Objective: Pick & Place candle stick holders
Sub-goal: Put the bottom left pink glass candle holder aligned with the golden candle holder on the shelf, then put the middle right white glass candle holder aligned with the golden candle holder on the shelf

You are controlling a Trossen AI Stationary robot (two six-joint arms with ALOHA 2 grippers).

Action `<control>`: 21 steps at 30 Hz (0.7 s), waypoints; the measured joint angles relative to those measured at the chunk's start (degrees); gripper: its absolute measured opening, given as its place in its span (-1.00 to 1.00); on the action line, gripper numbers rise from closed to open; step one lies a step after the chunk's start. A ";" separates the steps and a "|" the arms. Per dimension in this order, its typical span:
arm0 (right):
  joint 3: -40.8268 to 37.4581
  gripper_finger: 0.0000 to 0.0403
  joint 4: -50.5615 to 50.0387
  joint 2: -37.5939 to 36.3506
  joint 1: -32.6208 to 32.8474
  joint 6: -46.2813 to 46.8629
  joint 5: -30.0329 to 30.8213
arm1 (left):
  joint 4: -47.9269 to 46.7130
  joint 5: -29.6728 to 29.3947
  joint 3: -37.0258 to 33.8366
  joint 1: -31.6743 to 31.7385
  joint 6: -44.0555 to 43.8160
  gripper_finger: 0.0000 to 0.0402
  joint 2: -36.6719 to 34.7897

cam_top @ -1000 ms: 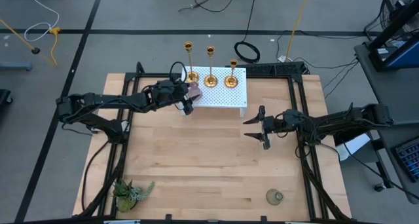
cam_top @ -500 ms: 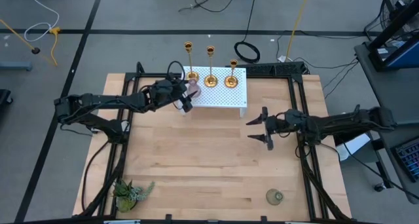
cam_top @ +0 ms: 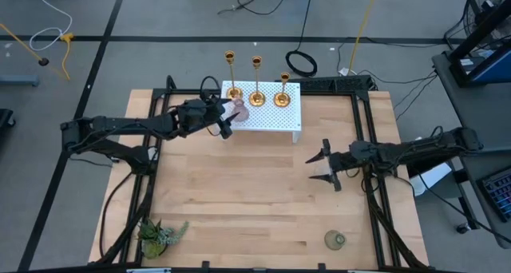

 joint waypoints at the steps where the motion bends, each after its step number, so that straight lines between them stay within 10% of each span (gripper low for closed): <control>1: 0.00 0.24 -1.49 -0.05 0.25 0.03 1.59 | -0.24 -0.27 0.00 -0.03 -0.01 0.35 -0.96; 21: -0.02 0.24 -26.01 -13.09 1.36 7.10 7.45 | -13.05 -1.50 0.06 0.00 -5.23 0.35 -11.46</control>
